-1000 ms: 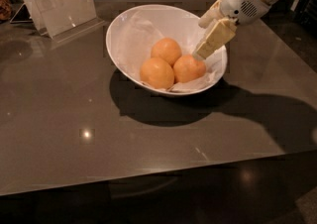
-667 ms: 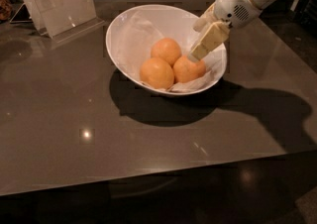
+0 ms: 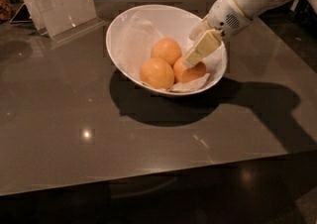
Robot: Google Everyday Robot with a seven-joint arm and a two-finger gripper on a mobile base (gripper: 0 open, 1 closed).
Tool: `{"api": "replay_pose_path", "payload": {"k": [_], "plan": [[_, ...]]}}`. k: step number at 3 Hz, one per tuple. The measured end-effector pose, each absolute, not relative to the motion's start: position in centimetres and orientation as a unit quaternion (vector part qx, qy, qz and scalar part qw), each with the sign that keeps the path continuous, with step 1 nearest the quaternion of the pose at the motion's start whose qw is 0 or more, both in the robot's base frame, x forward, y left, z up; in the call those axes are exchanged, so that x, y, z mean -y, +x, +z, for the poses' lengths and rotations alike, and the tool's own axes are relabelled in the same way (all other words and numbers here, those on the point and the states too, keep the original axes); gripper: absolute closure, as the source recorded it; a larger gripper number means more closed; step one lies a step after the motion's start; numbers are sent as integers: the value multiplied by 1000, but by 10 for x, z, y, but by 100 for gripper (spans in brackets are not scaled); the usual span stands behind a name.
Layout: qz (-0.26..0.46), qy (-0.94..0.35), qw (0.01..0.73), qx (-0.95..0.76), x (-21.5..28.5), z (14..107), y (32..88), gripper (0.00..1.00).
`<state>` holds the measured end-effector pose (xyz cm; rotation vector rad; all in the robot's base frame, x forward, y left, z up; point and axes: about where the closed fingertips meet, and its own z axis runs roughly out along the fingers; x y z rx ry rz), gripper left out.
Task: Pick orange from white bowl
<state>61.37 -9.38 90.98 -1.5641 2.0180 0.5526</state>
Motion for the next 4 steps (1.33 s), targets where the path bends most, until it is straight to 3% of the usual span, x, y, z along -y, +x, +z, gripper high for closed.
{"api": "replay_pose_path", "payload": {"k": [4], "plan": [[244,-555,221,-764,90,870,593,25]]}}
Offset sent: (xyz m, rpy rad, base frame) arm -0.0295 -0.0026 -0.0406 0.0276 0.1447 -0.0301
